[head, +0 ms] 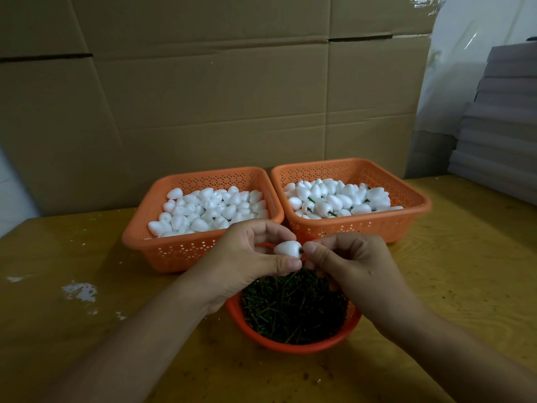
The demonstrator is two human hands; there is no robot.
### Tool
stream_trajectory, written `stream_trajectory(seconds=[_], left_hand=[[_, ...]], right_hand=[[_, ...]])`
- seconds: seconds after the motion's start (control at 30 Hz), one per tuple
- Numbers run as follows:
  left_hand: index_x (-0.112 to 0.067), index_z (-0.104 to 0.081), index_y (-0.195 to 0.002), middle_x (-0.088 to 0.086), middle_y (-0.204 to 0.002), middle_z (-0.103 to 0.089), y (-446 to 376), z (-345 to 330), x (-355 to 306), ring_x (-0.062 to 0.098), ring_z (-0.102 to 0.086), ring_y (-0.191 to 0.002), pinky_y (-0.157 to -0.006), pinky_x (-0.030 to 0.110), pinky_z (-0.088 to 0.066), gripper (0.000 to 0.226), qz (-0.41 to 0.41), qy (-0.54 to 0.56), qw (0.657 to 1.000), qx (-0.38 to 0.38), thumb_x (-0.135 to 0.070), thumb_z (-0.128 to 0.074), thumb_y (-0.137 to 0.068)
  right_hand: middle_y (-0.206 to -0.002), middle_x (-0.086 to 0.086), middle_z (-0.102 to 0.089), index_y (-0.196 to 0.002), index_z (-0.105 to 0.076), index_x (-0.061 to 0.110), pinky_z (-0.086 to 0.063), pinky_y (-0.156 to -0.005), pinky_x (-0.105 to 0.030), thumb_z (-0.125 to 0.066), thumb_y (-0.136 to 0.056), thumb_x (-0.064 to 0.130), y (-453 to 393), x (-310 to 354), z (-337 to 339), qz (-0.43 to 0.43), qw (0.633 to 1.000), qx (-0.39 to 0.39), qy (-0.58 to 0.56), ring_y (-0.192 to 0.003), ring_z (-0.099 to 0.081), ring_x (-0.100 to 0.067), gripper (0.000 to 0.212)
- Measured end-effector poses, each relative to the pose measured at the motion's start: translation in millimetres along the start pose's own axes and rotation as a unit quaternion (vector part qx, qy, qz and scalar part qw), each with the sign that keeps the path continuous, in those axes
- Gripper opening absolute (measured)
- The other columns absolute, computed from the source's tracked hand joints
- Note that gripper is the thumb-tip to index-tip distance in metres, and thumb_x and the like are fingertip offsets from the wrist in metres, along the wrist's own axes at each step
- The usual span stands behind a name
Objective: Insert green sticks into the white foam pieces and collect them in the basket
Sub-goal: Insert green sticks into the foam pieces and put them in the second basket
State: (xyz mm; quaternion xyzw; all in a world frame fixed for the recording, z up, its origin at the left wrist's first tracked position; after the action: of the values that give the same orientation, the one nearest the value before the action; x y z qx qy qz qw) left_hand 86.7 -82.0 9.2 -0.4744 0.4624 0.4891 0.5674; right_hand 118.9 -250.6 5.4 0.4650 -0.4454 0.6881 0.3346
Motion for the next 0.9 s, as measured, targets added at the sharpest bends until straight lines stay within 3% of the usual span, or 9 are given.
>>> stream_trajectory(seconds=[0.33,0.6,0.7,0.9], left_hand=[[-0.019,-0.075,-0.092,0.003,-0.101,-0.077,-0.1,-1.9,-2.3,0.018,-0.075,-0.089,-0.074,0.021,-0.057,0.033,-0.013,-0.005,1.0,-0.019,-0.019,-0.088,-0.062],[-0.015,-0.074,-0.095,0.002,-0.099,-0.077,0.4,-2.5,-2.8,0.02,-0.075,-0.092,-0.076,0.023,-0.058,0.039,-0.036,-0.041,0.998,-0.027,-0.019,-0.089,-0.059],[-0.016,-0.073,-0.097,0.001,-0.1,-0.077,0.6,-0.9,-3.0,0.019,-0.075,-0.093,-0.078,0.023,-0.058,0.037,-0.037,-0.052,0.998,-0.023,-0.018,-0.088,-0.063],[-0.021,-0.074,-0.101,-0.001,-0.098,-0.077,0.7,2.7,-6.2,0.013,-0.073,-0.094,-0.078,0.021,-0.057,0.036,-0.039,-0.061,0.997,-0.03,-0.014,-0.086,-0.068]], right_hand=[[-0.058,-0.001,-0.067,-0.071,-0.075,0.013,-0.041,-0.044,-0.018,-0.07,-0.087,0.028,-0.1,-1.1,-0.3,-0.002,1.0,0.002,-0.001,-0.048,-0.054,-0.007,0.022],[-0.061,0.003,-0.07,-0.073,-0.075,0.014,-0.04,-0.048,-0.011,-0.072,-0.082,0.029,-0.2,0.9,-0.7,0.015,1.0,0.005,0.015,-0.05,-0.056,0.002,0.018],[-0.059,0.001,-0.068,-0.075,-0.076,0.013,-0.042,-0.047,-0.015,-0.07,-0.081,0.034,-0.1,0.2,-1.3,0.005,1.0,0.013,0.008,-0.05,-0.055,-0.001,0.023],[-0.064,-0.007,-0.069,-0.081,-0.078,0.02,-0.044,-0.048,-0.021,-0.069,-0.091,0.023,-1.0,-3.3,-0.1,-0.009,0.999,0.029,0.035,-0.052,-0.057,-0.009,0.014]])
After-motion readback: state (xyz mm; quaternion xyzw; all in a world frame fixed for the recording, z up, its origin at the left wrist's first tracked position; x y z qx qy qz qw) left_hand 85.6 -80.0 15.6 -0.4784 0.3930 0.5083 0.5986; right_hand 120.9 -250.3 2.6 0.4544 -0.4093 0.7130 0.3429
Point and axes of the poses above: each hand's wrist, its own y-axis away from the middle knuckle, its own z-axis out of the back of the hand, x = y × z, the point moved 5 cm from there along -y, towards the middle knuckle
